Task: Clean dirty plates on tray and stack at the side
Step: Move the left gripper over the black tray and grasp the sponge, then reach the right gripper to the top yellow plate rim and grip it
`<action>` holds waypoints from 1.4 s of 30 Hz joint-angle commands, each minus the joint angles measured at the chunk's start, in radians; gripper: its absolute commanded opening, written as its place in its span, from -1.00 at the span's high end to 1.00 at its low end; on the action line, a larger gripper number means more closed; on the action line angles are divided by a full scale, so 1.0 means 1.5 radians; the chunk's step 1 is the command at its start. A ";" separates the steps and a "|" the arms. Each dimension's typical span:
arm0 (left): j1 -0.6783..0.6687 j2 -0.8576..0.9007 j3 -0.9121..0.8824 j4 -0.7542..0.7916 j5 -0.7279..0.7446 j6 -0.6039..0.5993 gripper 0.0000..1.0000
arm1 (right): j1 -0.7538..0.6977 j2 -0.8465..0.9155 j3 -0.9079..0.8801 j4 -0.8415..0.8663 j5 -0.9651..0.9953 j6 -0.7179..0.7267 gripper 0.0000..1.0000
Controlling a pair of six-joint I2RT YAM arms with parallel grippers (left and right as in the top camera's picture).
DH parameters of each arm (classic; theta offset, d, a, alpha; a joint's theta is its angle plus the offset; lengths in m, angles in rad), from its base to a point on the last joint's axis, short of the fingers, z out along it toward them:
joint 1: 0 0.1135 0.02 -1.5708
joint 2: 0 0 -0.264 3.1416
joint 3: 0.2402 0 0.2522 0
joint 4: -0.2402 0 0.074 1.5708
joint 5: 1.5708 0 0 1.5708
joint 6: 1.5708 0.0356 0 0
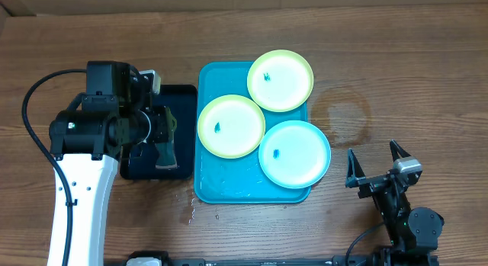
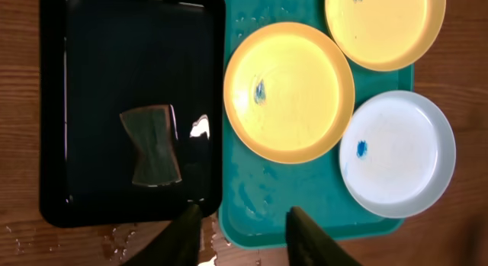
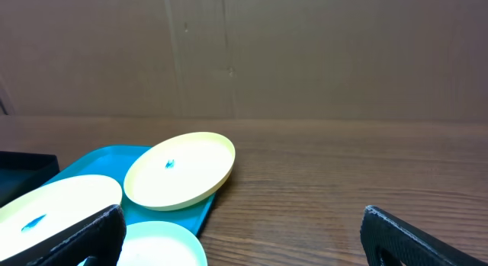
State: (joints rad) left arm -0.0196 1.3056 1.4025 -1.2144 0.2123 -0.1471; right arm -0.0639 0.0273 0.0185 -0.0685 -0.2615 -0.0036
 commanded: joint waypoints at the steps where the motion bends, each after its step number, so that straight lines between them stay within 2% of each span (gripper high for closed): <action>1: 0.000 0.003 0.014 0.010 -0.014 -0.012 0.13 | 0.003 0.001 -0.007 0.005 0.004 0.001 -1.00; 3: 0.000 0.003 0.014 0.012 -0.014 -0.012 -0.03 | 0.003 0.001 -0.007 0.005 0.004 0.001 -1.00; 5: 0.000 0.003 0.014 0.006 -0.015 -0.012 -0.08 | 0.003 0.001 -0.007 0.005 0.004 0.001 -1.00; 8: 0.000 0.003 0.014 -0.025 -0.069 -0.012 -0.12 | 0.003 0.001 -0.007 0.005 0.004 0.001 -1.00; 9: 0.000 0.003 0.014 -0.034 -0.090 -0.012 -0.07 | 0.003 0.001 -0.007 0.006 0.003 0.002 -1.00; 10: 0.000 0.003 0.014 -0.040 -0.096 -0.012 0.40 | 0.003 0.001 -0.007 0.008 -0.010 0.003 -0.99; 12: 0.000 0.004 0.014 -0.028 -0.094 -0.016 0.92 | 0.003 0.001 -0.007 0.031 -0.069 0.014 -1.00; 16: 0.000 0.006 0.014 -0.006 -0.093 -0.053 0.88 | 0.003 0.002 0.024 -0.030 -0.098 0.089 -1.00; 18: 0.000 0.006 0.014 0.003 -0.087 -0.056 0.74 | 0.003 0.003 0.062 -0.071 -0.093 0.090 -1.00; 19: 0.000 0.006 0.014 0.008 -0.083 -0.057 0.50 | 0.003 0.009 0.090 -0.090 -0.084 0.090 -1.00; 22: 0.000 0.006 0.014 0.021 -0.076 -0.056 0.16 | 0.003 0.049 0.186 -0.134 -0.063 0.090 -1.00; 25: -0.001 0.006 0.014 0.034 -0.074 -0.057 -0.75 | 0.003 0.145 0.326 -0.193 -0.058 0.087 -1.00; 27: 0.000 0.006 0.014 0.037 -0.074 -0.057 -0.96 | 0.003 0.208 0.404 -0.239 -0.058 0.087 -1.00; 31: 0.000 0.006 0.014 0.033 -0.074 -0.057 -1.00 | 0.003 0.427 0.670 -0.429 -0.059 0.085 -1.00; 38: -0.001 0.006 0.014 0.024 -0.071 -0.057 -1.00 | 0.003 0.729 1.039 -0.753 -0.088 0.090 -1.00; 39: -0.001 0.006 0.014 0.024 -0.071 -0.057 -0.99 | 0.003 0.780 1.093 -0.790 -0.134 0.090 -1.00; 42: -0.001 0.006 0.013 0.024 -0.071 -0.070 -0.99 | 0.003 0.844 1.128 -0.799 -0.319 0.090 -1.00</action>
State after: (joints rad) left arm -0.0196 1.3113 1.4082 -1.1809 0.0944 -0.2306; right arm -0.0639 1.2186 1.6451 -1.2610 -0.4610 0.1310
